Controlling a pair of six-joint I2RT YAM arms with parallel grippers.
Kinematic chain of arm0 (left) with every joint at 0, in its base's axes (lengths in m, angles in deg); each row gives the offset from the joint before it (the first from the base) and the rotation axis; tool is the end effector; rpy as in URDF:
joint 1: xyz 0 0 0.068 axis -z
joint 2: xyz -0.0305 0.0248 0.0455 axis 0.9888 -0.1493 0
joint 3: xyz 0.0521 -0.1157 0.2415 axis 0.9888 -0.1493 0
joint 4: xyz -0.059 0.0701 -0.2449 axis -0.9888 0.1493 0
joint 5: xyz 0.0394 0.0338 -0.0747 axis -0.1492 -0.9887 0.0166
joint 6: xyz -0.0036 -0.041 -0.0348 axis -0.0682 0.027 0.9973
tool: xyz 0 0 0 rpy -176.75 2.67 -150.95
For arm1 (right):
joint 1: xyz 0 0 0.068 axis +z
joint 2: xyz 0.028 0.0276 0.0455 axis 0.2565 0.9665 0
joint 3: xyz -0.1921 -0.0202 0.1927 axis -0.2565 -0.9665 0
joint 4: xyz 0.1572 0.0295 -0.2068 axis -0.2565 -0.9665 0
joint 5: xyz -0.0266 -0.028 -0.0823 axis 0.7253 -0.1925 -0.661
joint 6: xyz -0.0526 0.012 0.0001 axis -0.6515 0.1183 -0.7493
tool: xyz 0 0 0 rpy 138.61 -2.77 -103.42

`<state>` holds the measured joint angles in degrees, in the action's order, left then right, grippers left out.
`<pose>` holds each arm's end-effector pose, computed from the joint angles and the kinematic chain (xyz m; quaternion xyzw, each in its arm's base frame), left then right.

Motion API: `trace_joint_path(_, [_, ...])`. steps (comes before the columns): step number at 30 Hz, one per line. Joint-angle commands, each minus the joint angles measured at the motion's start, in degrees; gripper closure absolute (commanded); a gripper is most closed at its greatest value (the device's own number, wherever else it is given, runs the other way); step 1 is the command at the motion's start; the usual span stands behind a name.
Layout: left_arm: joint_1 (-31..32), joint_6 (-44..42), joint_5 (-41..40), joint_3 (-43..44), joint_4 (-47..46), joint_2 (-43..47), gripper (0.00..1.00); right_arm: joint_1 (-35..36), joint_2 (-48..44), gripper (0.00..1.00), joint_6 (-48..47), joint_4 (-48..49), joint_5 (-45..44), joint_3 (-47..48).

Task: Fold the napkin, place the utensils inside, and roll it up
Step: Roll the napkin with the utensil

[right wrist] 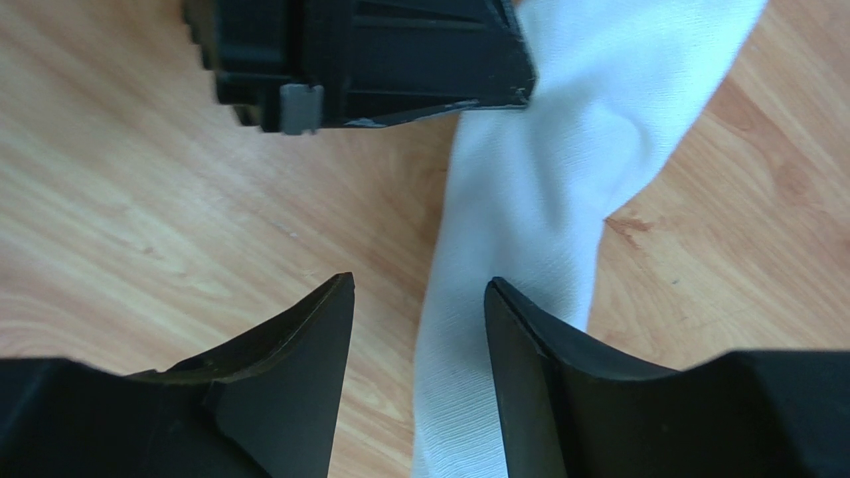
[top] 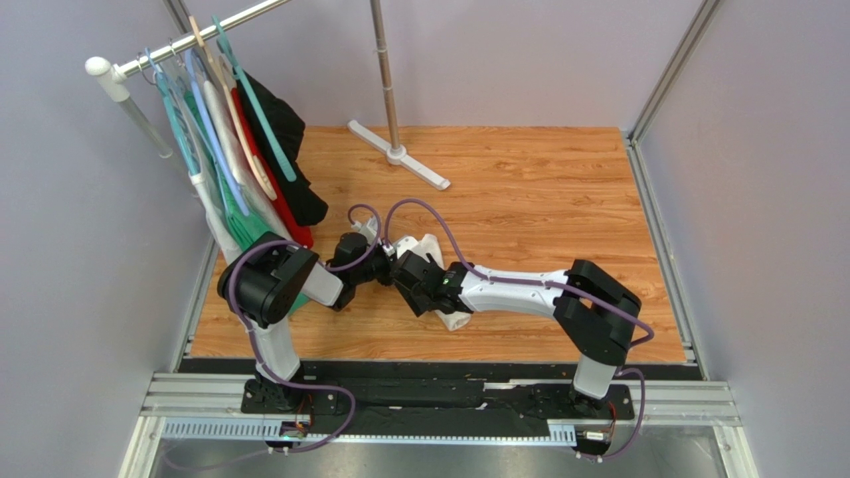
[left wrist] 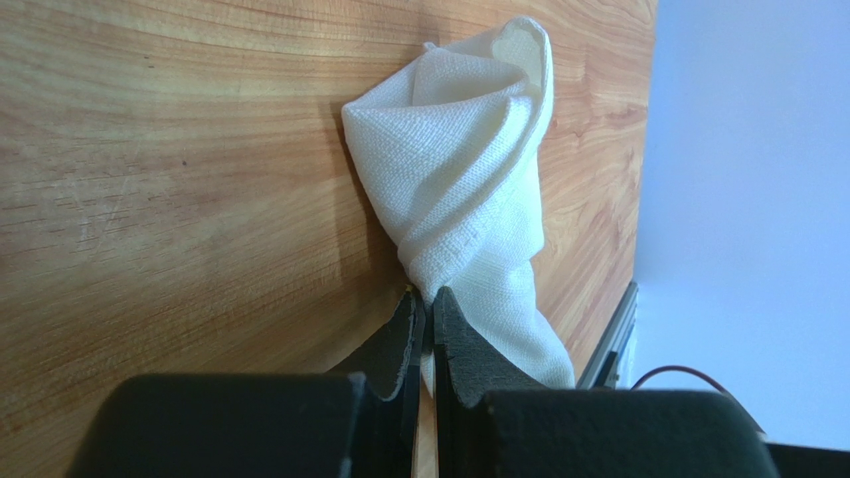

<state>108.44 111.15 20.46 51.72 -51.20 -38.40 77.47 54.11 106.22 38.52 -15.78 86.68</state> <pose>0.2578 -0.1482 0.0973 -0.1187 0.8296 -0.4826 0.2544 0.1743 0.3114 0.1826 -0.3312 0.8952 0.0405 0.2954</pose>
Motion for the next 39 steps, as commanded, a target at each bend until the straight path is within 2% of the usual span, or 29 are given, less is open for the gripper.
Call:
trace_joint_path(1, [0.4, -0.93, 0.49, 0.29, 1.88, 1.83, 0.96, 1.02, 0.96, 0.44, -2.47, 0.54, -8.43, 1.74])
trace_joint_path(9, [0.4, -1.11, 0.93, 0.38, 2.49, 2.36, 0.96, 2.34, 4.3, 0.44, -3.44, -0.16, -10.28, 1.65])
trace_joint_path(20, [0.4, -1.72, 1.37, 0.73, 3.46, 2.88, 0.96, 2.34, 9.57, 0.48, 1.13, -2.97, -14.94, 0.51])
trace_joint_path(23, [0.4, -1.98, 1.55, 0.82, 3.98, 3.15, 0.96, 2.25, 10.54, 0.57, 1.57, -2.89, -15.03, 0.42])
trace_joint_path(26, [0.4, -2.25, 1.81, 0.91, 4.34, 3.59, 0.95, 2.17, 11.25, 0.73, 1.66, -2.62, -14.5, 0.33])
trace_joint_path(27, [0.4, -2.42, 1.9, 0.99, 4.51, 3.76, 0.94, 2.17, 11.42, 0.82, 1.49, -2.53, -14.33, 0.33])
trace_joint_path(29, [0.4, -2.6, 1.9, 0.91, 4.69, 4.2, 0.91, 2.08, 11.42, 0.91, 1.31, -2.45, -13.98, 0.33])
trace_joint_path(30, [0.4, -2.77, 1.9, 0.91, 5.21, 4.46, 0.87, 1.99, 11.42, 1.0, 1.4, -2.36, -13.28, 0.33])
trace_joint_path(31, [0.4, -2.78, 1.64, 0.91, 5.65, 4.99, 0.75, 1.99, 11.25, 1.0, 1.05, -2.44, -12.84, 0.33])
trace_joint_path(33, [0.31, -3.04, 1.37, 0.73, 7.14, 6.57, 0.61, 1.64, 10.55, 1.0, 0.96, -2.62, -10.39, 0.33])
trace_joint_path(34, [0.31, -3.13, 0.68, 0.64, 7.85, 7.45, 0.48, 1.55, 9.59, 1.0, 1.22, -2.97, -9.24, 0.24])
trace_joint_path(36, [0.13, -3.65, 0.14, 0.29, 10.3, 10.43, 0.34, 0.76, 8.35, 1.0, 1.75, -3.41, -5.56, 0.33])
trace_joint_path(37, [-0.04, -4.09, -0.29, 0.2, 11.53, 11.57, 0.22, 0.41, 7.74, 1.0, 2.1, -3.93, -4.41, 0.42])
trace_joint_path(39, [-1.18, -5.75, -0.82, 0.12, 16.52, 14.74, 0.2, -0.47, 5.8, 1.0, 2.89, -4.29, -1.34, 0.68])
